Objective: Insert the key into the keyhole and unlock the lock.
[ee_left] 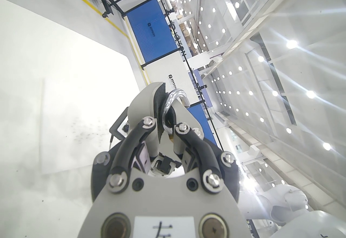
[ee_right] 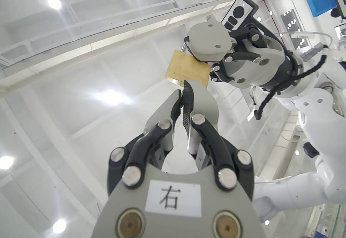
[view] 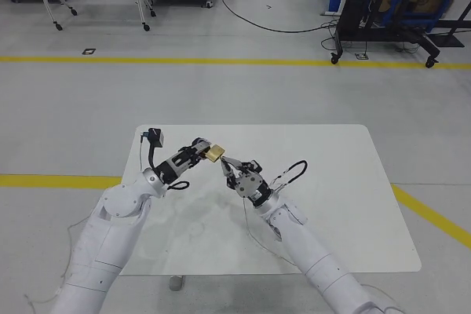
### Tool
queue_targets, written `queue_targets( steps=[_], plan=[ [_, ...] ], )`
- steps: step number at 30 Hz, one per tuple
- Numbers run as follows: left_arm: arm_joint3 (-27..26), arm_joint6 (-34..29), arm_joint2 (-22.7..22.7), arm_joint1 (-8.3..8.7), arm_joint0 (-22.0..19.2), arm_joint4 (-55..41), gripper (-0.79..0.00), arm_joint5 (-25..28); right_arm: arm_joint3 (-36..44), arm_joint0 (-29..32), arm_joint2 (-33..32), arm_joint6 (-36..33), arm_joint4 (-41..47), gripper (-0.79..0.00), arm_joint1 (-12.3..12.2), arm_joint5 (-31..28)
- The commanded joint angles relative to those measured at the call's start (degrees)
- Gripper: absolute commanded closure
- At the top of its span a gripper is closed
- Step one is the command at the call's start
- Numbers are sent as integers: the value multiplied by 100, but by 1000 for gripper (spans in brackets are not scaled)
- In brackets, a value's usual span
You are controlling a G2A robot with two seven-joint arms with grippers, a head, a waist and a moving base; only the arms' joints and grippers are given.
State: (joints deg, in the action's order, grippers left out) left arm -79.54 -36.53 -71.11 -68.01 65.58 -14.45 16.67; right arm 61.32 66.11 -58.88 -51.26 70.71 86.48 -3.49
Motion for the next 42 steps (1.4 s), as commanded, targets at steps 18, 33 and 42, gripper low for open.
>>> queue_targets(
  steps=[18, 33, 42],
  plan=[
    [117, -96, 794, -93, -313, 1048, 0, -1422, 2559, 1738, -2153, 3480, -6174, -785, -697, -2170],
    [1159, -171, 3200, -769, -1816, 3159, 0, -2969, 2559, 1738, -2153, 3480, -6174, -785, -697, -2170],
    [1859, 651, 3318, -1100, -2103, 2990, -785, -3347, 2559, 1738, -2153, 3480, -6174, -785, -697, -2170]
  ],
)
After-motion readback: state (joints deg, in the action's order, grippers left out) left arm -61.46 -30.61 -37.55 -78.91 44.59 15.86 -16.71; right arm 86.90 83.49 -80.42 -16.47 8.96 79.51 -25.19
